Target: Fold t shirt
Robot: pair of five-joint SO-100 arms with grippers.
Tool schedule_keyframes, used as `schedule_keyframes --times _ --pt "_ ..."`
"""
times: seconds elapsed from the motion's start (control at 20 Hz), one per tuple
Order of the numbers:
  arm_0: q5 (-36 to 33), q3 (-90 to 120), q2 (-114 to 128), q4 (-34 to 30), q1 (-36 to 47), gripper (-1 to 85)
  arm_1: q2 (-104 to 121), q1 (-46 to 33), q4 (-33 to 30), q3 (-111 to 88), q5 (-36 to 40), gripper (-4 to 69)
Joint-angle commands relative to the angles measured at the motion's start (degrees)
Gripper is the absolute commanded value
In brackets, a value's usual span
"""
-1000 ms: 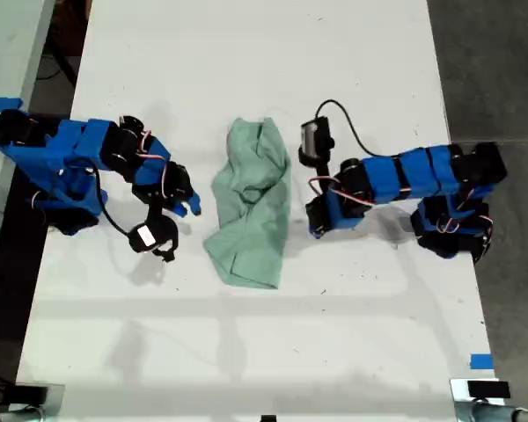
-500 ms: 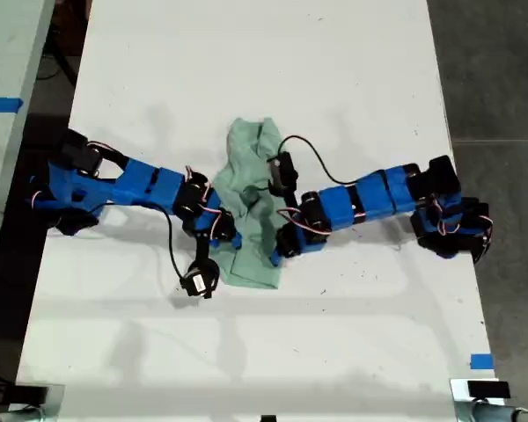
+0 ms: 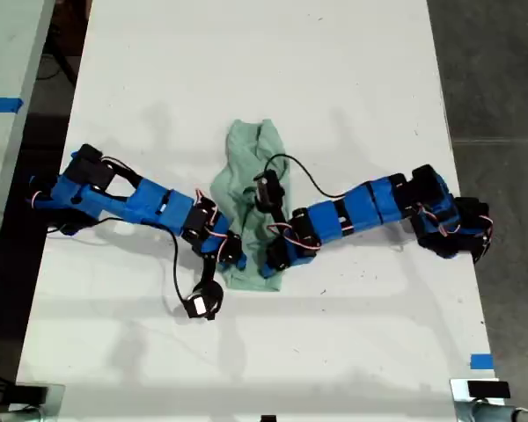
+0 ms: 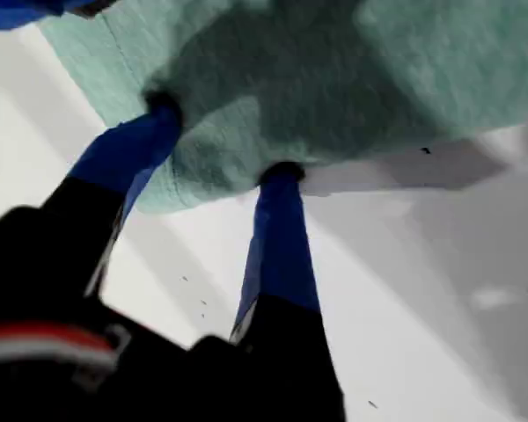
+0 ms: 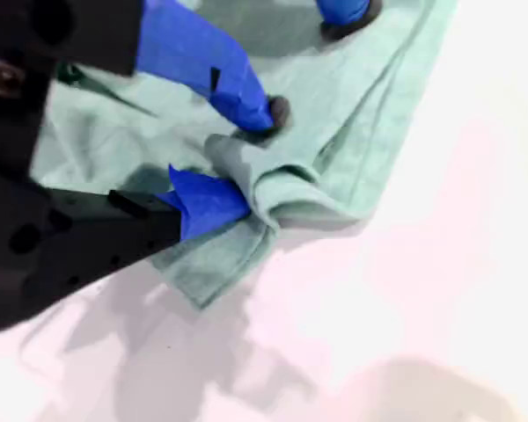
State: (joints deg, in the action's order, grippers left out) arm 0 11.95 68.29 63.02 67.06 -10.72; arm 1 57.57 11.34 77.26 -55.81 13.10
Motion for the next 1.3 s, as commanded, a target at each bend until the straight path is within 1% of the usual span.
schedule_keyframes --times 0.0,0.05,0.2,0.3,0.4,0.65,0.8,0.85,0.9,1.0,1.1,1.15,1.2,1.25 --pt "2.29 -8.79 -0.88 -1.49 -5.98 -0.3 -4.22 5.27 2.46 11.60 -2.90 0.2" --pt "3.25 -10.81 -1.23 -1.49 -7.82 -0.3 -5.71 7.38 3.96 15.29 -4.22 0.2" --pt "4.04 -12.30 2.90 -2.46 -11.87 -0.3 -0.18 12.13 3.25 15.03 -7.03 0.2" --pt "1.58 -11.95 7.29 -0.62 -11.25 -0.3 5.71 11.87 2.99 15.03 -3.60 0.2" --pt "-1.14 -11.16 11.51 4.04 -8.17 -0.3 11.69 9.40 3.69 14.94 1.41 0.2" --pt "-10.20 -10.20 22.85 16.00 4.57 -0.3 22.94 -2.46 7.29 13.62 13.71 0.2" --pt "-17.31 -8.26 30.06 22.94 16.79 -0.3 25.66 -11.69 9.14 13.62 20.04 0.2" --pt "-20.39 -7.12 31.82 23.55 21.09 -0.3 26.28 -14.59 9.14 13.54 22.41 0.2" --pt "-23.64 -6.77 32.61 23.82 25.31 -0.3 26.46 -17.75 9.14 13.54 24.70 1.9" --pt "-28.56 -6.68 31.38 23.91 32.34 -0.3 26.02 -23.55 8.70 13.01 27.69 2.0" --pt "-32.52 -8.00 26.81 22.94 36.56 -0.3 23.64 -28.83 8.53 13.01 28.83 2.0" --pt "-34.45 -8.53 24.35 21.36 37.79 1.5 22.06 -31.29 8.70 13.01 29.27 2.0" --pt "-37.00 -8.61 22.06 18.98 38.58 10.1 20.21 -33.84 9.58 12.92 28.92 2.4" --pt "-38.94 -8.96 19.34 17.84 39.64 18.4 18.11 -36.12 10.72 12.92 28.65 7.6"
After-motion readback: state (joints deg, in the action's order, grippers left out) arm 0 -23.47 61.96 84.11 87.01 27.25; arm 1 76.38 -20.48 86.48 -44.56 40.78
